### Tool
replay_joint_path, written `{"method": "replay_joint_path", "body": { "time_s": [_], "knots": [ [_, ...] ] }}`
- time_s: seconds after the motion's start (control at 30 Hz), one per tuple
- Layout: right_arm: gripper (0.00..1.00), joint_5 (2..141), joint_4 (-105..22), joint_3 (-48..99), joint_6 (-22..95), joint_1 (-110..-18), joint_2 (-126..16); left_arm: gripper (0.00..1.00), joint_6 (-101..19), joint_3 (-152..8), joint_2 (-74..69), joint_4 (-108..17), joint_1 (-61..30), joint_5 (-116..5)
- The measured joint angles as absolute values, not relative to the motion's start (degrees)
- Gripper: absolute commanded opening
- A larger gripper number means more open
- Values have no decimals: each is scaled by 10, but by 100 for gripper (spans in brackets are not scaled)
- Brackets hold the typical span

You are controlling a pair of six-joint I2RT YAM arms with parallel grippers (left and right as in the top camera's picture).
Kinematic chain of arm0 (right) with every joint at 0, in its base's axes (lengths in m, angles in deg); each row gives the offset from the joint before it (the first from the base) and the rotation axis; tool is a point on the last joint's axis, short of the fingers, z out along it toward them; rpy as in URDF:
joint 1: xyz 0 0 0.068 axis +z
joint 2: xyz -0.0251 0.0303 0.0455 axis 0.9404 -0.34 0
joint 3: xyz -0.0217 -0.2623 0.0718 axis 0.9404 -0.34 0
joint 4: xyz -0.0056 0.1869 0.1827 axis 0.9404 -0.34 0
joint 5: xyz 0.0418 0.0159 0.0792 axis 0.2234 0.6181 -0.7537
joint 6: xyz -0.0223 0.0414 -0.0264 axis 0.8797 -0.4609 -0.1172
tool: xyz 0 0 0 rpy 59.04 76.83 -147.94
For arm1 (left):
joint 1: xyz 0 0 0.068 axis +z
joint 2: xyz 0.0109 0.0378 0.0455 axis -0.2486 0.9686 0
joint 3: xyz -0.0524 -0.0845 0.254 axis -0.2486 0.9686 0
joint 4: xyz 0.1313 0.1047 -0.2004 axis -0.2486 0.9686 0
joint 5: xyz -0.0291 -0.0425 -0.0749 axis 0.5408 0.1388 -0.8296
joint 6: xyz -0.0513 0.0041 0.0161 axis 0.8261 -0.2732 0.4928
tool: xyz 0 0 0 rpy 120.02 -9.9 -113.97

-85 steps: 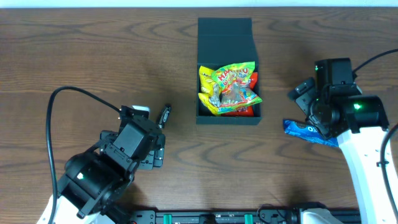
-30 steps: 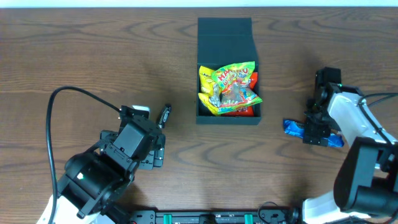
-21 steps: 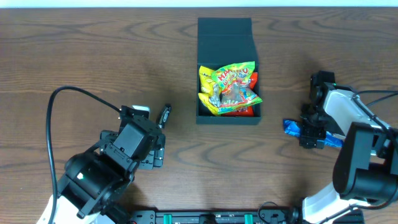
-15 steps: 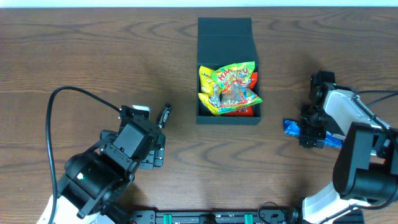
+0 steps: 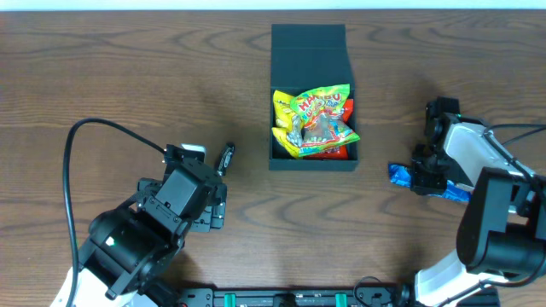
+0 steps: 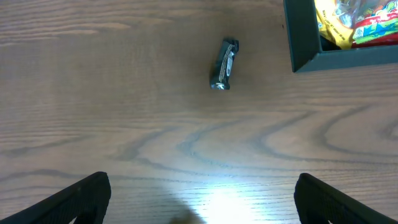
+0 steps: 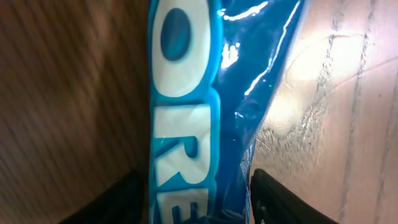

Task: Pack container
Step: 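Close the right gripper on the OREO pack and lift it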

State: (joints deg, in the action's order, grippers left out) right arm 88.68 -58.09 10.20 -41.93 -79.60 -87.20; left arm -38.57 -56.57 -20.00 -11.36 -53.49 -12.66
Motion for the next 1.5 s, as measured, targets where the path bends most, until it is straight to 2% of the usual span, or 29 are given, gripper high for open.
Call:
{"method": "replay_joint_path", "body": {
  "time_s": [0.4, 0.7, 0.83, 0.9, 1.0, 1.2, 1.5],
  "knots": [
    [27, 887, -581, 102, -420, -796, -872, 95, -386, -566, -200, -114, -535, -127],
    [26, 887, -581, 102, -420, -796, -872, 95, -386, -566, -200, -114, -535, -126],
    [16, 887, -581, 102, -420, -796, -872, 95, -386, -566, -200, -114, -535, -127],
    [13, 887, -581, 102, -419, -796, -872, 95, -386, -566, -200, -114, -535, -127],
    [14, 887, -580, 102, -419, -796, -872, 95, -386, -566, -200, -114, -535, -127],
    [2, 887, -581, 102, -409, -796, -871, 95, -386, -566, -200, -114, -535, -127],
    [2, 886, -581, 102, -370, -796, -842, 95, -385, -566, -200, -114, -535, -127]
  ]
}}
